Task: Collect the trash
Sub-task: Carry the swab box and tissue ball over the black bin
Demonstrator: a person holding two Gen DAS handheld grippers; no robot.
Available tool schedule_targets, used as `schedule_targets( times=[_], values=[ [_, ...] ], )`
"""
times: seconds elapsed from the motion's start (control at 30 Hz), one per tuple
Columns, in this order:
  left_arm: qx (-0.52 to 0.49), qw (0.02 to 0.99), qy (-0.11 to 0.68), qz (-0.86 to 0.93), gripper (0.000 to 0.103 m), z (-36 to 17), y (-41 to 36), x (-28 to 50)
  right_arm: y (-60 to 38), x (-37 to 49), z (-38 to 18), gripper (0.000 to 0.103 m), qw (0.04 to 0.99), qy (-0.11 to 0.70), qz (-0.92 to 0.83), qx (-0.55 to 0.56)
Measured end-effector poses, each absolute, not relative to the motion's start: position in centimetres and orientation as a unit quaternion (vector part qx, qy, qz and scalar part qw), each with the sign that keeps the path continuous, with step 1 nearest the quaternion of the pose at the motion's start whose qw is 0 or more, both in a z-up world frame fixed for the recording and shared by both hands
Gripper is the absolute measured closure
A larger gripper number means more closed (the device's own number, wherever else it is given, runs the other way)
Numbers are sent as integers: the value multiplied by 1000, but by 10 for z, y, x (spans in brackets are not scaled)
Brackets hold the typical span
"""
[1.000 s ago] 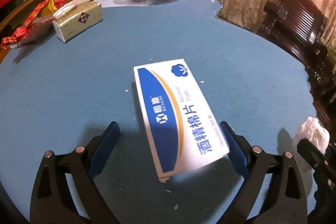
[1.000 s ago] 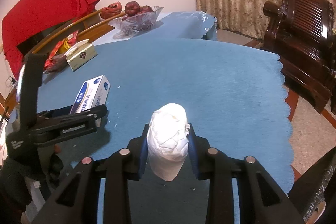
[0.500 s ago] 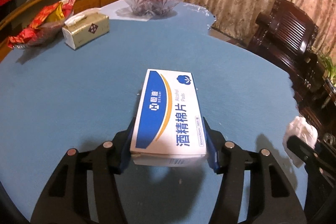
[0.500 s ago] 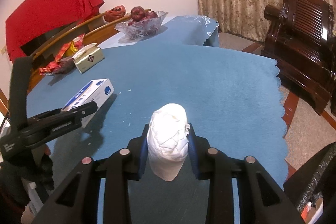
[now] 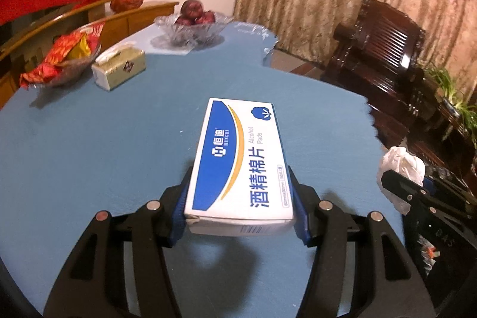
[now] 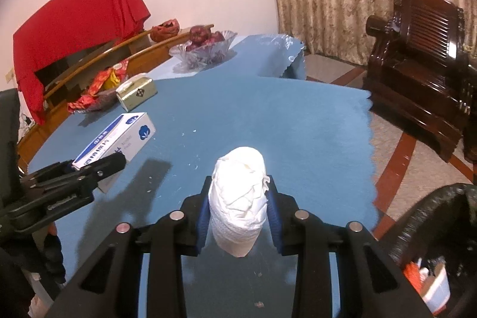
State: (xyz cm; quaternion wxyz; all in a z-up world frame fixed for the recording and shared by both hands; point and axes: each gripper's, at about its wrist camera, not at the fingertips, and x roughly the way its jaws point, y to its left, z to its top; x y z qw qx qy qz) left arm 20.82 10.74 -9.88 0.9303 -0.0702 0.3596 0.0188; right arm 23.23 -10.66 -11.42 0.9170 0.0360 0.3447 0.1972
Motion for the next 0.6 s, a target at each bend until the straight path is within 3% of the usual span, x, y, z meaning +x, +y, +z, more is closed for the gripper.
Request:
schedule_targets(
  times=[0.6],
  values=[
    [-44, 942, 327, -56, 48, -43, 43, 147, -172, 150, -53, 70, 941, 292, 169, 38]
  ],
)
